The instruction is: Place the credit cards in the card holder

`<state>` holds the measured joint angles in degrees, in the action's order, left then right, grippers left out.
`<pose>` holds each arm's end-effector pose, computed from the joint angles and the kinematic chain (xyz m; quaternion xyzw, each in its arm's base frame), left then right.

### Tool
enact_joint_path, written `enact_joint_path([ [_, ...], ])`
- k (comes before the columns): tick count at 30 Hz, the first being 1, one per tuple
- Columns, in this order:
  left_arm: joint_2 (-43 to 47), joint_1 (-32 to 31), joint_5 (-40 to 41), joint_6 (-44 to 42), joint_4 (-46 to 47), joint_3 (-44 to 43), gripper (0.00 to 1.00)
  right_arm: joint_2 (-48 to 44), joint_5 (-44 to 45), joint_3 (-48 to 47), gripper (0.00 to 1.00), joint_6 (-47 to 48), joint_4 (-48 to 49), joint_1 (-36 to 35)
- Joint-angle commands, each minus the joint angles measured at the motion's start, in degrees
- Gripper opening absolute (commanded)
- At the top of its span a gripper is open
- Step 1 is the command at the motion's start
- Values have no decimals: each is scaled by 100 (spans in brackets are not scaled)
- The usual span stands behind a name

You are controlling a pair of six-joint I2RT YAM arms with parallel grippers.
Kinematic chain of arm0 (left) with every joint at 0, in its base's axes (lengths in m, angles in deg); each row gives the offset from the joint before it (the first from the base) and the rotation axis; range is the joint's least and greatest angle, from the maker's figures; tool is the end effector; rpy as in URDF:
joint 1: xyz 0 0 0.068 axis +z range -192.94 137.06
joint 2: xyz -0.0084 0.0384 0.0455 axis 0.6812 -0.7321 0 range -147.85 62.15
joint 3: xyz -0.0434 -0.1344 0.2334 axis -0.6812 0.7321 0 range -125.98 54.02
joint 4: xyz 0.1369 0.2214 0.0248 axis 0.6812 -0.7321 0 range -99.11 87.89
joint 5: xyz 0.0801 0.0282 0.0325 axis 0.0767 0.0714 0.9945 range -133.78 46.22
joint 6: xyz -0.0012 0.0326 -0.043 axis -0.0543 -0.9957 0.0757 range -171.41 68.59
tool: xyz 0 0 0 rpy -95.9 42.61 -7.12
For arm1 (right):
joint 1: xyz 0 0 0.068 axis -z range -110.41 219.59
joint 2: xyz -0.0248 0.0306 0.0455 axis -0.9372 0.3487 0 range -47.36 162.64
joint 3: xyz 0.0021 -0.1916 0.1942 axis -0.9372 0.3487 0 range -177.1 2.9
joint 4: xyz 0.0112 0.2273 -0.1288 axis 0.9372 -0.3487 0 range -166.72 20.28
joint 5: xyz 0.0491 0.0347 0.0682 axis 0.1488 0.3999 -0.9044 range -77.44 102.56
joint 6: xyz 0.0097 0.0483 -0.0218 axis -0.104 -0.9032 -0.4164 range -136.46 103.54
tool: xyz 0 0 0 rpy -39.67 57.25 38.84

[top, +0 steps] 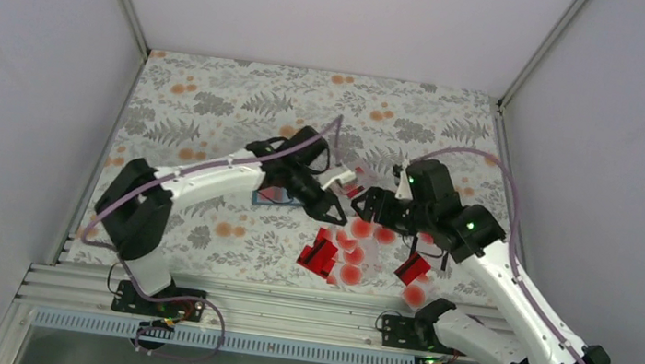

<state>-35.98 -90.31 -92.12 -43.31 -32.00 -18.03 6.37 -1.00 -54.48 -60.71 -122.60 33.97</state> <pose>0.2231 -0.2818 0.2400 0.4060 0.7814 -0.4708 0.0542 0.1378 0.1090 0.3196 0.0290 0.9313 0.3069 0.1942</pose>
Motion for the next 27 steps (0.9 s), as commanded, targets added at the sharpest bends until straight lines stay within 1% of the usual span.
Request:
enact_joint_path([
  [1, 668, 423, 310, 524, 14, 483, 2, 476, 152, -378, 75, 260, 437, 45],
  [5, 1356, 948, 632, 874, -19, 1000, 2, 997, -75, -559, 75, 348, 899, 71],
  [10, 1932, 1544, 805, 985, -149, 1412, 2, 1577, -405, -838, 75, 370, 1427, 170],
  [16, 2340, 2196, 1043, 1373, -164, 1844, 2, 2362, -903, -1014, 74, 382, 2009, 263],
  [20, 2524, 2640, 1043, 1622, -48, 2252, 2, 2974, -1300, -1139, 75, 446, 2328, 308],
  [27, 2561, 3134, 1121, 2090, 236, 2873, 2, 3711, -1861, -1231, 74, 493, 2757, 308],
])
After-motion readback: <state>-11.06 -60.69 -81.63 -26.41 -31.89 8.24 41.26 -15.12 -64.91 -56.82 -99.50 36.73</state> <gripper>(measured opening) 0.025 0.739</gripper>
